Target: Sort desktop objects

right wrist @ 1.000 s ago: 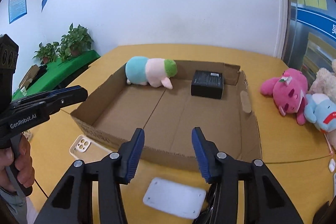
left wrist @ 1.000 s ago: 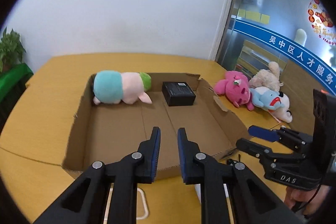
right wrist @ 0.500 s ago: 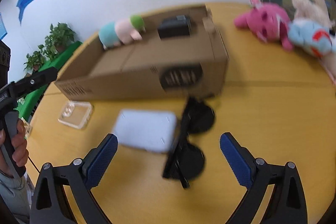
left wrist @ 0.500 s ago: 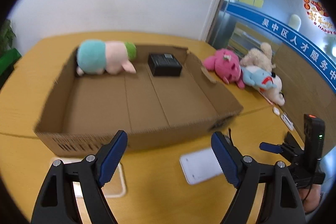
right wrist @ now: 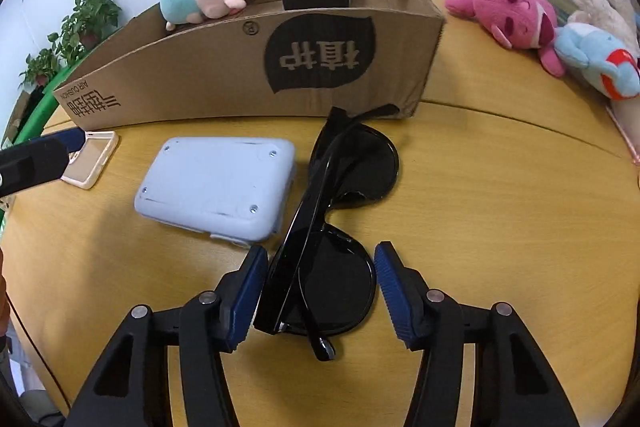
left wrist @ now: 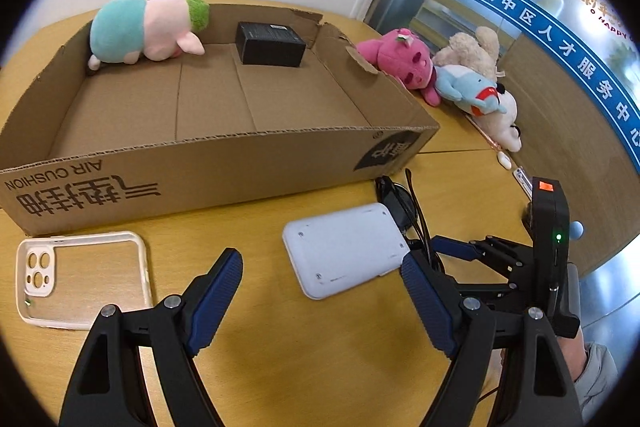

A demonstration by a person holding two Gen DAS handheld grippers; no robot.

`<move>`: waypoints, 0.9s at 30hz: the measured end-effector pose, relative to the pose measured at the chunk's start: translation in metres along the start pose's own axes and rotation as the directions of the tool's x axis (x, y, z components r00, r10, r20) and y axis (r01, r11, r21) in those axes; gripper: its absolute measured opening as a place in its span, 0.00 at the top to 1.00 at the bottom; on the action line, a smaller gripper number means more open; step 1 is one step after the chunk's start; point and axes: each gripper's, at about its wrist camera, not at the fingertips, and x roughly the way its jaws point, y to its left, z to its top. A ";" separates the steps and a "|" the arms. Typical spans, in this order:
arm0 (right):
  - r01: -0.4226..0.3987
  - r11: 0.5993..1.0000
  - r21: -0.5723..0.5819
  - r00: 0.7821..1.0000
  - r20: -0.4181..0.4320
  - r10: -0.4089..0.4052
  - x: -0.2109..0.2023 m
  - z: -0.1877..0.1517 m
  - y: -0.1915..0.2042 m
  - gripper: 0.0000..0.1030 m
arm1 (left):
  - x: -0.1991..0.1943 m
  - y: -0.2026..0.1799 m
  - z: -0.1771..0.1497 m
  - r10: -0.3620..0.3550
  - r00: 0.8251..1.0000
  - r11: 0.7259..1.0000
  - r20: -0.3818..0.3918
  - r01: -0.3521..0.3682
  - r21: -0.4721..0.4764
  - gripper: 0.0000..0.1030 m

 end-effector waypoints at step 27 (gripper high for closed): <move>-0.220 0.964 0.151 0.975 0.065 0.212 -0.035 -0.049 -0.004 0.49 | 0.097 -0.073 -0.027 -0.293 0.897 0.955 -0.330 0.290 -0.059 0.63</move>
